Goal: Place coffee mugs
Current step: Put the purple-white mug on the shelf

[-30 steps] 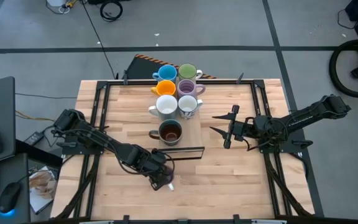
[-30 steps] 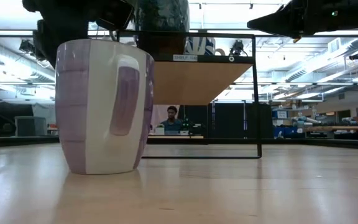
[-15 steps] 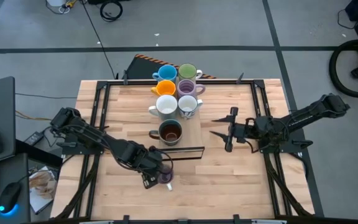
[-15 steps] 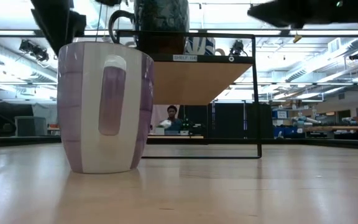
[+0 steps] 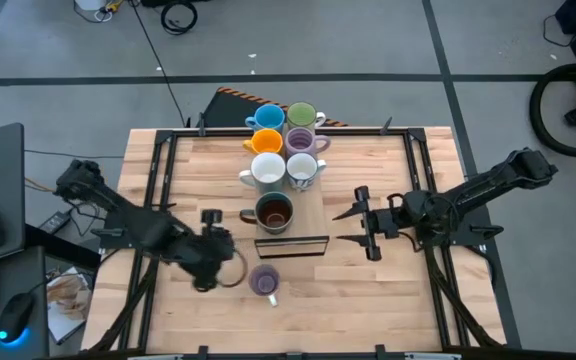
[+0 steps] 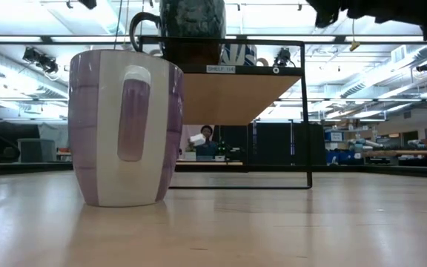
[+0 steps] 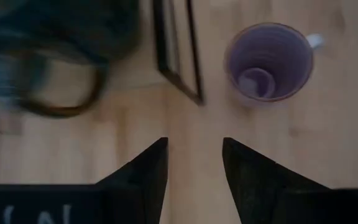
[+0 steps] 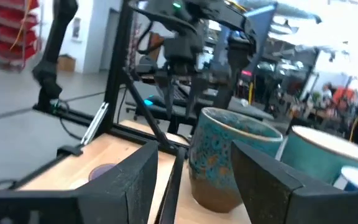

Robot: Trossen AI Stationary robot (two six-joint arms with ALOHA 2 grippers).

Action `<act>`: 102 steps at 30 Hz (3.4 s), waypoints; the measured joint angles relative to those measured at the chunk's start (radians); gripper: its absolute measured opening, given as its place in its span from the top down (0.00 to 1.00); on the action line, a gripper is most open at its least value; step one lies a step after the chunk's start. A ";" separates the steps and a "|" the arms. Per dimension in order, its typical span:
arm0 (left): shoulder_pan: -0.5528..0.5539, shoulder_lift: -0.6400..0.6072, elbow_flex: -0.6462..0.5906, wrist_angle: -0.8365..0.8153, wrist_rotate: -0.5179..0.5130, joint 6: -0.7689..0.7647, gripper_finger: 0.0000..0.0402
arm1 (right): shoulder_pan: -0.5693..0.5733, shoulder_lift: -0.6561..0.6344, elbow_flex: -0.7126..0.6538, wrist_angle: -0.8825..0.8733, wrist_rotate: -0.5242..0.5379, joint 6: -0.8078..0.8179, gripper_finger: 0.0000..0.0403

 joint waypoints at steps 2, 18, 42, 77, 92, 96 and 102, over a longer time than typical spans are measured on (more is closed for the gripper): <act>-0.024 -0.047 -0.025 0.007 -0.083 0.042 0.62 | -0.002 0.030 0.006 0.021 0.007 0.057 0.48; -0.073 -0.524 -0.573 0.512 -0.114 0.237 0.65 | 0.236 0.390 0.396 -0.221 0.492 0.146 0.48; -0.073 -0.584 -0.667 0.652 -0.108 -0.069 0.65 | 0.411 0.959 0.824 -0.347 0.709 0.497 0.48; -0.073 -0.583 -0.667 0.645 -0.070 -0.186 0.65 | 0.431 1.251 1.049 -0.453 0.846 0.890 0.48; -0.073 -0.583 -0.667 0.645 -0.070 -0.185 0.65 | 0.346 1.251 1.047 -0.449 0.554 0.781 0.48; -0.073 -0.583 -0.667 0.644 -0.070 -0.185 0.65 | 0.330 1.251 1.036 -0.437 0.449 0.749 0.48; -0.073 -0.583 -0.667 0.643 -0.055 -0.184 0.65 | 0.340 1.250 1.035 -0.435 0.389 0.694 0.48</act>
